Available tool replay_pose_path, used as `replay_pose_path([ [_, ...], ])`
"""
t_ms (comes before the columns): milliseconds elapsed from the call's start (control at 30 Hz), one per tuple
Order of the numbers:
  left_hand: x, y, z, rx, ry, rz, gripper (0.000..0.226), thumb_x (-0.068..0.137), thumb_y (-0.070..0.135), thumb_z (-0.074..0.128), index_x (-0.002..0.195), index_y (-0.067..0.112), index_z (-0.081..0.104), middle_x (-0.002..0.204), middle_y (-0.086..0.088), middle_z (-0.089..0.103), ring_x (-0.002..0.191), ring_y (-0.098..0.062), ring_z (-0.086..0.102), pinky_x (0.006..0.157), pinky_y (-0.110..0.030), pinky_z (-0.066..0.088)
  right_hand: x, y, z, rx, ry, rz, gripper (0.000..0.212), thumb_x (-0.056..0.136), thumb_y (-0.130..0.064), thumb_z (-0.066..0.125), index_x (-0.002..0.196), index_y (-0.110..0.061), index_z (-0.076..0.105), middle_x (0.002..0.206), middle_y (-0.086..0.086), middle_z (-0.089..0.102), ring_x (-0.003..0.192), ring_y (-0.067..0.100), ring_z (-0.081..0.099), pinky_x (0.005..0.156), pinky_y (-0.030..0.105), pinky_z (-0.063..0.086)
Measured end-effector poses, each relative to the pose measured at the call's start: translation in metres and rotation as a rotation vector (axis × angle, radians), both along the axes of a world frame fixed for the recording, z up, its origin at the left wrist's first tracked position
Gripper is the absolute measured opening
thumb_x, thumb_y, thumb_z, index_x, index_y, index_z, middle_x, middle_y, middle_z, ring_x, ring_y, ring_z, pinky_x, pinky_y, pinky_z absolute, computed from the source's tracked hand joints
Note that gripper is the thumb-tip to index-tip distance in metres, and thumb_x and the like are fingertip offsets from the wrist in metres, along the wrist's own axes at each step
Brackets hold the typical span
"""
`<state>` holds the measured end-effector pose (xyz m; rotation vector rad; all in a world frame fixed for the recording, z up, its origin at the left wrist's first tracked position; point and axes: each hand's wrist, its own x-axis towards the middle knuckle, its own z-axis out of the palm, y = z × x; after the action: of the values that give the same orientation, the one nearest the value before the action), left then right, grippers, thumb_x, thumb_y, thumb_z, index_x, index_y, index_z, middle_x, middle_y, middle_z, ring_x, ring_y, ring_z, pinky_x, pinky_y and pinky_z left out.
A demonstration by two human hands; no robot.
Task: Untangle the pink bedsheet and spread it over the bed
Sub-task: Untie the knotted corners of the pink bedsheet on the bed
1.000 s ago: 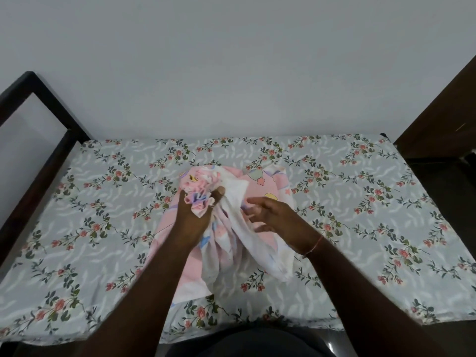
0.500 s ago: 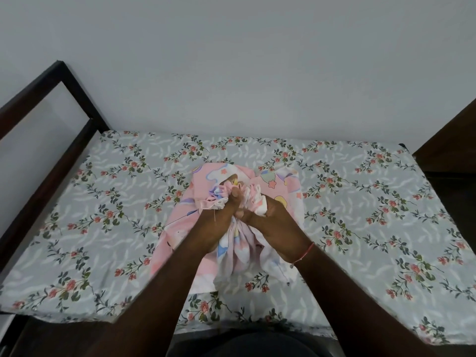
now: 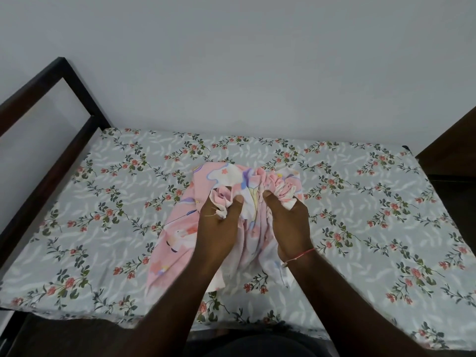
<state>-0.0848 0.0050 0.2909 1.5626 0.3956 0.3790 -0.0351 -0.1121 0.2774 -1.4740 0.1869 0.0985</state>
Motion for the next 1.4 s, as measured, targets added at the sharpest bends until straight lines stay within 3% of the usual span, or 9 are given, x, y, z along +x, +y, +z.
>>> replay_pose_path([
  [133,-0.006,0.003,0.004,-0.147,0.128,-0.006,0.019,0.082,0.028,0.051,0.096,0.028,0.063,0.093,0.008,0.069,0.097,-0.014,0.063,0.079,-0.026,0.048,-0.001,-0.001,0.000,0.016,-0.007,-0.025,0.011,0.086,-0.018,0.068,0.080,-0.026,0.071,0.080,-0.016,0.074,0.081,0.000,0.069,0.073,0.016,0.051],
  [333,0.014,0.022,0.013,0.312,0.104,-0.034,0.014,0.098,0.012,0.043,0.099,0.009,0.057,0.086,0.002,0.059,0.079,0.000,0.057,0.069,-0.017,0.042,0.000,0.001,0.013,0.070,-0.022,-0.024,0.008,0.086,-0.018,0.069,0.092,-0.022,0.073,0.096,-0.004,0.075,0.097,0.012,0.070,0.084,0.026,0.055],
  [533,0.133,0.091,-0.032,0.632,0.363,0.047,0.031,0.097,0.027,0.047,0.102,0.000,0.061,0.097,-0.009,0.064,0.094,-0.022,0.061,0.072,-0.029,0.041,0.116,-0.005,-0.002,0.022,0.218,-0.049,0.085,0.043,-0.044,0.081,0.113,-0.003,0.057,0.095,0.007,0.063,0.082,0.020,0.059,0.075,0.028,0.047],
  [633,0.128,0.104,-0.060,0.519,0.434,0.127,0.034,0.091,0.031,0.059,0.102,-0.001,0.063,0.101,-0.017,0.066,0.096,-0.030,0.062,0.080,-0.035,0.044,0.125,-0.018,-0.010,0.039,0.258,-0.163,0.043,0.070,-0.027,0.067,0.102,-0.001,0.061,0.088,-0.005,0.043,0.081,0.016,0.053,0.073,0.033,0.047],
  [667,0.120,0.097,-0.063,0.491,0.401,0.142,0.032,0.090,0.030,0.062,0.098,-0.001,0.064,0.097,-0.017,0.067,0.091,-0.029,0.062,0.076,-0.033,0.043,0.120,-0.022,-0.018,0.033,0.266,-0.189,0.035,0.079,-0.019,0.063,0.106,0.002,0.061,0.117,0.025,0.057,0.086,0.016,0.055,0.078,0.035,0.049],
  [867,0.068,0.027,-0.073,0.210,0.292,-0.104,0.012,0.090,0.018,0.064,0.096,0.010,0.069,0.086,-0.002,0.068,0.078,-0.014,0.060,0.073,-0.024,0.042,0.050,-0.016,-0.064,-0.179,0.212,-0.051,0.015,0.093,-0.021,0.056,0.096,-0.010,0.065,0.080,0.007,0.064,0.067,0.017,0.056,0.060,0.028,0.045],
  [1167,0.014,-0.028,-0.074,-0.310,0.292,-0.152,0.013,0.082,0.013,0.072,0.087,0.002,0.067,0.081,-0.016,0.070,0.073,-0.026,0.064,0.061,-0.029,0.050,-0.014,-0.015,-0.052,-0.181,0.128,0.082,0.018,0.090,-0.009,0.055,0.107,-0.015,0.059,0.098,0.005,0.067,0.092,0.015,0.064,0.080,0.021,0.053],
  [1300,0.007,-0.018,-0.077,-0.360,0.205,-0.277,0.027,0.075,0.019,0.078,0.071,0.001,0.058,0.075,-0.021,0.055,0.074,-0.029,0.050,0.073,-0.042,0.043,-0.007,-0.031,-0.042,-0.152,0.167,0.146,0.005,0.077,-0.015,0.061,0.082,-0.015,0.062,0.082,0.014,0.067,0.084,0.035,0.065,0.083,0.053,0.054],
  [1400,0.006,-0.010,-0.068,-0.262,0.186,-0.193,0.047,0.067,0.030,0.080,0.077,-0.009,0.055,0.074,-0.032,0.057,0.072,-0.026,0.052,0.073,-0.050,0.049,-0.008,-0.041,-0.029,0.085,0.263,0.290,0.012,0.087,0.000,0.053,0.090,-0.009,0.060,0.085,0.016,0.065,0.083,0.032,0.064,0.080,0.047,0.053],
])
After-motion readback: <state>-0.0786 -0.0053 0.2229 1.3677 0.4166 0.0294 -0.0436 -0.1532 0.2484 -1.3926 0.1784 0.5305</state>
